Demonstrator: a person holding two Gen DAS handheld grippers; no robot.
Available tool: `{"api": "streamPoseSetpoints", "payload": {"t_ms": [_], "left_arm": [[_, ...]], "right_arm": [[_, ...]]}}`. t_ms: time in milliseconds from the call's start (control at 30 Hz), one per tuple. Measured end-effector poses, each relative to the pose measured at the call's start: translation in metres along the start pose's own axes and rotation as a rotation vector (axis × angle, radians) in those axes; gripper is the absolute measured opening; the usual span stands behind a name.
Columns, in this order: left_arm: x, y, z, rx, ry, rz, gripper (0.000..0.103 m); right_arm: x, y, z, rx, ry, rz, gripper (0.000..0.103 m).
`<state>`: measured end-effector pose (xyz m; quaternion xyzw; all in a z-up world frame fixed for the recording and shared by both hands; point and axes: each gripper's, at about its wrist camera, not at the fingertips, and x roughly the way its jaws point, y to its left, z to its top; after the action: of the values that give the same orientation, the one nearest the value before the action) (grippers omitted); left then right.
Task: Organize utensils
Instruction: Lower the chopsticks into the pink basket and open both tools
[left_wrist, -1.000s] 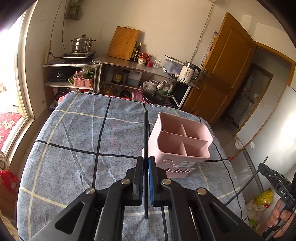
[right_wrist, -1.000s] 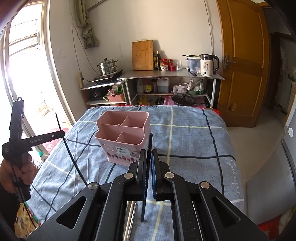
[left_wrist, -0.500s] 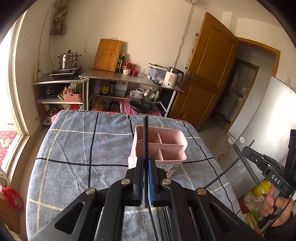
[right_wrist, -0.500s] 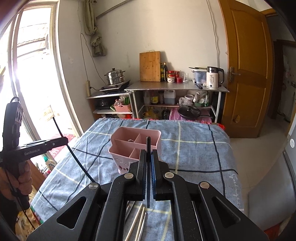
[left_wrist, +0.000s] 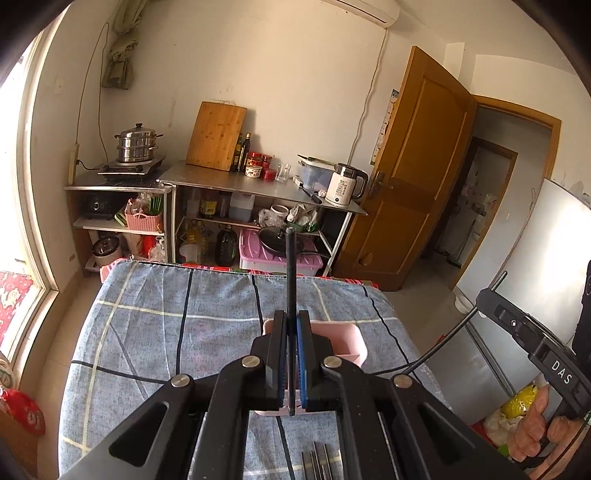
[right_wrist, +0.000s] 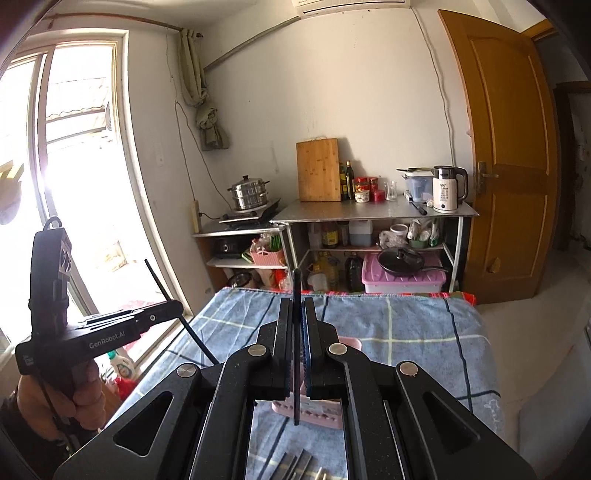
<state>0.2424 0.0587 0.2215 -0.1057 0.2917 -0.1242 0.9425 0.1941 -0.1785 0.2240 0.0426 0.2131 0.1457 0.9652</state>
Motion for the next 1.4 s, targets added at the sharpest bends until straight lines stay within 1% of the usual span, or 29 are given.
{"api": "streamPoseSetpoints", "payload": {"t_ms": [200,333,400,567,700,900,967,1000,1067,1200,1267,1300,1333,1400], "left_arm": [[0.021,0.003,0.014,0.005,-0.018,0.012,0.005],[0.041,0.009,0.014,-0.003,-0.018,0.019,0.005],[0.053,0.014,0.01,-0.014,-0.005,0.018,0.005],[0.082,0.024,-0.007,-0.023,0.038,0.024,0.005],[0.097,0.027,-0.021,-0.021,0.07,0.026,0.005],[0.106,0.03,-0.033,-0.024,0.097,0.037,0.005],[0.105,0.031,-0.036,-0.024,0.096,0.044,0.005],[0.104,0.032,-0.037,-0.025,0.095,0.045,0.006],[0.1,0.033,-0.04,-0.028,0.093,0.053,0.006],[0.09,0.036,-0.046,-0.032,0.087,0.067,0.007],[0.082,0.038,-0.051,-0.034,0.075,0.072,0.008],[0.078,0.038,-0.053,-0.033,0.07,0.079,0.01],[0.073,0.039,-0.056,-0.033,0.064,0.083,0.011],[0.062,0.041,-0.061,-0.042,0.047,0.078,0.013]], "right_arm": [[0.021,0.0,0.011,0.016,-0.023,0.008,0.004],[0.041,-0.004,0.009,0.045,-0.023,0.017,0.004],[0.051,-0.006,0.004,0.054,-0.015,0.019,0.004],[0.075,-0.012,-0.013,0.071,0.035,0.014,0.004],[0.088,-0.018,-0.028,0.079,0.081,0.004,0.004],[0.096,-0.026,-0.043,0.093,0.143,0.015,0.005],[0.095,-0.027,-0.045,0.088,0.15,0.011,0.005],[0.093,-0.027,-0.047,0.085,0.149,0.009,0.006],[0.088,-0.029,-0.048,0.086,0.142,0.009,0.013],[0.076,-0.032,-0.05,0.092,0.132,0.005,0.019],[0.067,-0.033,-0.051,0.088,0.121,-0.003,0.028],[0.062,-0.033,-0.052,0.085,0.113,-0.009,0.03],[0.055,-0.033,-0.054,0.08,0.103,-0.012,0.032],[0.043,-0.033,-0.058,0.071,0.088,-0.017,0.032]]}}
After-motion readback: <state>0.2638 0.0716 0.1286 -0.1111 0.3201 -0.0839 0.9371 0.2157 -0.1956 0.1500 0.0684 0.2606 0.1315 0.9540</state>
